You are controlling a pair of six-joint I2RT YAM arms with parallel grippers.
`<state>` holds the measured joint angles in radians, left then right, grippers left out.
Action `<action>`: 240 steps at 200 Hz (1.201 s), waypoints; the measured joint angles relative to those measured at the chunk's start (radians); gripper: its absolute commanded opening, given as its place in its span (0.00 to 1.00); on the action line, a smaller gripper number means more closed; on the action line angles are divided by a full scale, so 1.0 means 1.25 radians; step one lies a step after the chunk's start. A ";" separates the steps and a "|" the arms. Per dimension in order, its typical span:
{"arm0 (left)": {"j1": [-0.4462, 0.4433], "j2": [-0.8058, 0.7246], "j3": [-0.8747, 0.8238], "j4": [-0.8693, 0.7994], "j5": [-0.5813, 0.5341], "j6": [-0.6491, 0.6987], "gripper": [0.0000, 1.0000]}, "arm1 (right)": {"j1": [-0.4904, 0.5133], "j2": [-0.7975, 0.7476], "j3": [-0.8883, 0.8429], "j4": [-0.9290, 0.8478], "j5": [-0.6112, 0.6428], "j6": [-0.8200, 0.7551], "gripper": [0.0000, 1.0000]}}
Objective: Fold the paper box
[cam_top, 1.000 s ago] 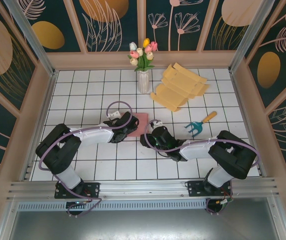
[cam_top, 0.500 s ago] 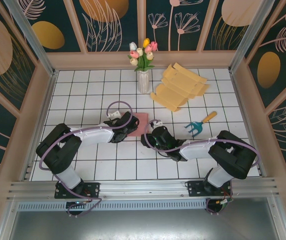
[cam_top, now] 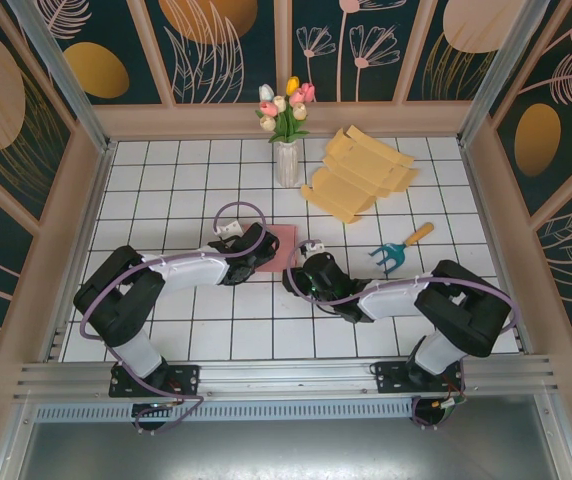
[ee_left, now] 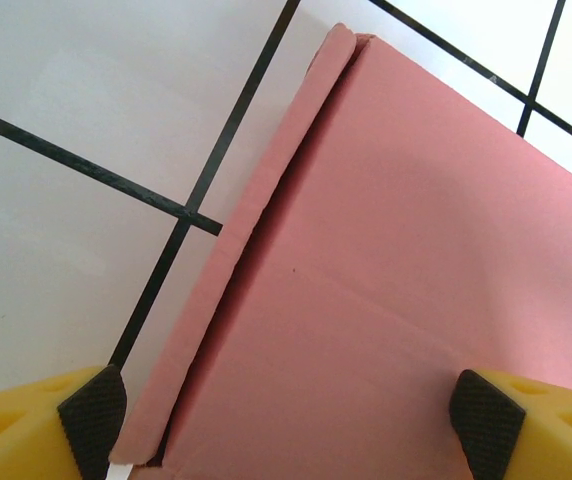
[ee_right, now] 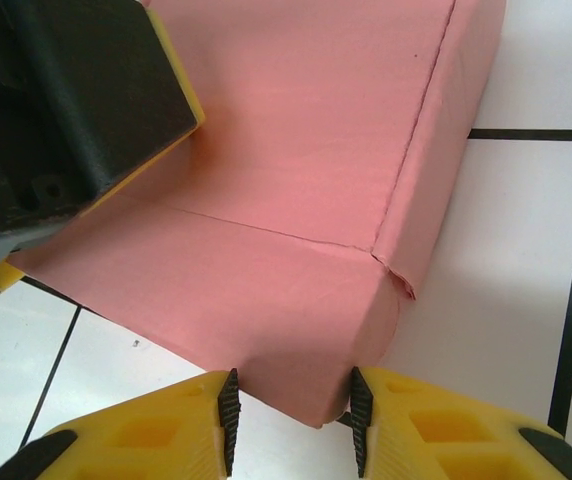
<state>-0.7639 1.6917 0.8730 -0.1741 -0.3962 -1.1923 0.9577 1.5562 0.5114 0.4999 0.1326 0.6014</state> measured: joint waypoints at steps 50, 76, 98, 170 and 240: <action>0.000 0.003 0.001 0.005 -0.008 0.000 0.87 | 0.000 0.014 0.000 0.018 0.004 -0.013 0.34; 0.000 0.007 0.001 0.011 -0.012 0.000 0.87 | 0.000 0.021 0.000 0.025 0.011 -0.017 0.34; 0.000 0.012 0.004 0.014 -0.020 0.000 0.87 | 0.000 0.025 0.000 0.028 0.020 -0.022 0.34; -0.001 0.025 0.015 0.014 -0.041 0.000 0.88 | 0.000 0.025 0.000 0.028 0.044 -0.040 0.34; -0.001 0.031 0.019 0.014 -0.050 0.000 0.88 | -0.001 0.029 0.000 0.029 0.036 -0.043 0.34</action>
<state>-0.7650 1.7302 0.8963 -0.1562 -0.4587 -1.1919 0.9565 1.5925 0.5114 0.5362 0.1776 0.5476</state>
